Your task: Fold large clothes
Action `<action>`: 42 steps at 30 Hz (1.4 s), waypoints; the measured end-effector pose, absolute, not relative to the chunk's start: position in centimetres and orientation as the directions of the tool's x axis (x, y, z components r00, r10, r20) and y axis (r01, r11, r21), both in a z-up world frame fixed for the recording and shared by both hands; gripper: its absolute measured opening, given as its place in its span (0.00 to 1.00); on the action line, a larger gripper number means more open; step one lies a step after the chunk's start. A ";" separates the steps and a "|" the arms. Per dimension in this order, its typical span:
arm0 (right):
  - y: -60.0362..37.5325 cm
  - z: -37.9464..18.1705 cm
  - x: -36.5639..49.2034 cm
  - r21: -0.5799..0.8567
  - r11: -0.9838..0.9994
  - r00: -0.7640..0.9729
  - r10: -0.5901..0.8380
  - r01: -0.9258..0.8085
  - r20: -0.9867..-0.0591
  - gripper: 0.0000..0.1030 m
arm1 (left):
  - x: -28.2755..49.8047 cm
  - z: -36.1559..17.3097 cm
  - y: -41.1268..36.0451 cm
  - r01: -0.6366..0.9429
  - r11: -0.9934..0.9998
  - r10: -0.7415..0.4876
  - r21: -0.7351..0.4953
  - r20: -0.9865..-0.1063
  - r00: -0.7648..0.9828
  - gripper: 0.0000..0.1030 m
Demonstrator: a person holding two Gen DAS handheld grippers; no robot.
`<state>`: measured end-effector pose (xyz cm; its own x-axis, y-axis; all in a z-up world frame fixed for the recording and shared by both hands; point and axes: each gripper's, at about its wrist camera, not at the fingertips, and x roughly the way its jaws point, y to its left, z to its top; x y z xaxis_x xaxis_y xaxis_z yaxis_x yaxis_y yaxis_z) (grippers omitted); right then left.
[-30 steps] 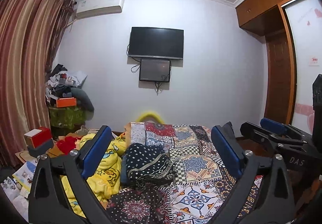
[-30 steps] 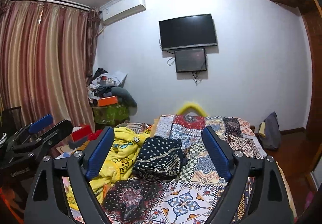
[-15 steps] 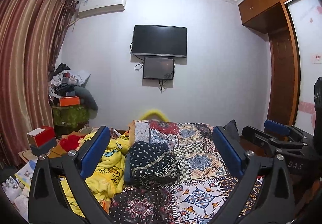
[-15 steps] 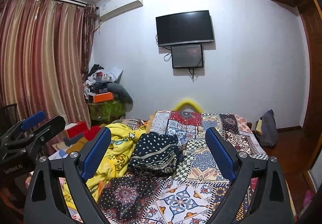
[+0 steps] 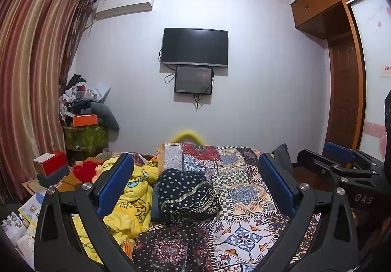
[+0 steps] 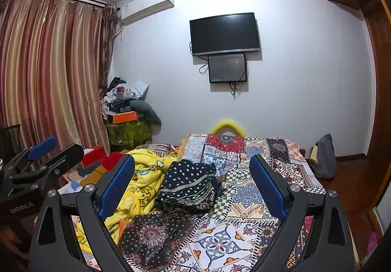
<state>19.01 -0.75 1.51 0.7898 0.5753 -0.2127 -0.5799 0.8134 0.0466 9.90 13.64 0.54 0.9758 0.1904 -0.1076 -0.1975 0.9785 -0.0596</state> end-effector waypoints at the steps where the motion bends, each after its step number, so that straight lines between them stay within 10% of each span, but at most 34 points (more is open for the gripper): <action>1: -0.8 1.6 19.0 0.046 0.814 0.790 0.574 -0.579 -0.214 0.91 | 9.9 0.5 13.7 -0.198 0.978 0.191 -0.059 -0.108 0.976 0.99; 42: -0.4 1.7 19.3 0.038 0.818 0.796 0.569 -0.574 -0.209 0.91 | 10.7 0.0 14.1 -0.160 0.982 0.145 -0.096 -0.142 0.979 0.99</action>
